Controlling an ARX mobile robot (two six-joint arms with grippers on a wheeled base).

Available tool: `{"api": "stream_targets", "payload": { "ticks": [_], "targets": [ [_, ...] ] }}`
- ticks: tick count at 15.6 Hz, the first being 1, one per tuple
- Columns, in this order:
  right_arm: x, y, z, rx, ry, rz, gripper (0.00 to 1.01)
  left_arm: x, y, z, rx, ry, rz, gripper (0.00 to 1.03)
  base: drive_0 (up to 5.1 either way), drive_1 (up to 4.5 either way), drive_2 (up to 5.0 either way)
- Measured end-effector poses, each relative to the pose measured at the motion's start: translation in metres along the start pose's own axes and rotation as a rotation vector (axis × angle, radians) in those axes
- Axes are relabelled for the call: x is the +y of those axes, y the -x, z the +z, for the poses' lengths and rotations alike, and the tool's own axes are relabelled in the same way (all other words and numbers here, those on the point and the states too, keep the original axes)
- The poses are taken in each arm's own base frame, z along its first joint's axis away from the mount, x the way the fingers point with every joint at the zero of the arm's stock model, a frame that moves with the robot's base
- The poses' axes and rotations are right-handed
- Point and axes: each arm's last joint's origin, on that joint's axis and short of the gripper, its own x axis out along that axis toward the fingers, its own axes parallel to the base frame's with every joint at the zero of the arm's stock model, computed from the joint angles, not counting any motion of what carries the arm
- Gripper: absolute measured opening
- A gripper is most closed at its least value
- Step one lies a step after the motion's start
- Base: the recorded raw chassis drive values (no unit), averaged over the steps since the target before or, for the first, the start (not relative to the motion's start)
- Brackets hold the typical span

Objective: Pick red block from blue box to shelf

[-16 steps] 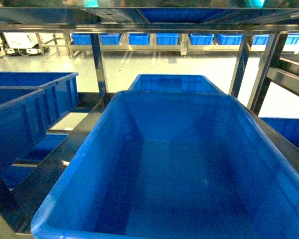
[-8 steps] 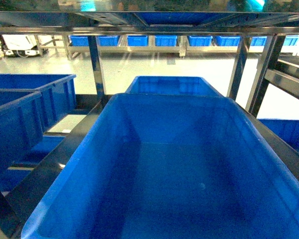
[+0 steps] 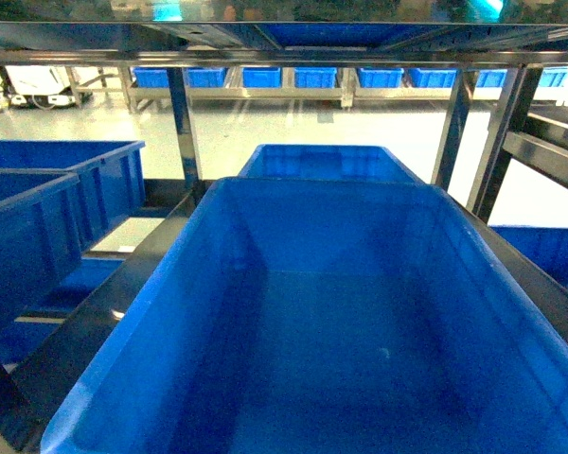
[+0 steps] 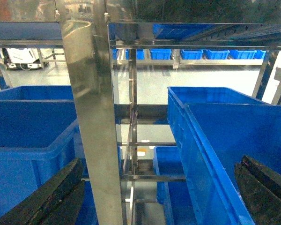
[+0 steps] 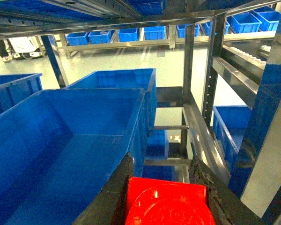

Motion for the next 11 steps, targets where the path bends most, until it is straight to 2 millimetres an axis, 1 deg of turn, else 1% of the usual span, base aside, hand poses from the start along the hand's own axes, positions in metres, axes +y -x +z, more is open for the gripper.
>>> {"api": "stream_targets", "payload": {
  "ticks": [11],
  "targets": [
    [0.0000, 0.0000, 0.0000, 0.000, 0.000, 0.000, 0.29, 0.0000, 0.0000, 0.0000, 0.000, 0.000, 0.000, 0.98, 0.0, 0.00, 0.0]
  ]
}}
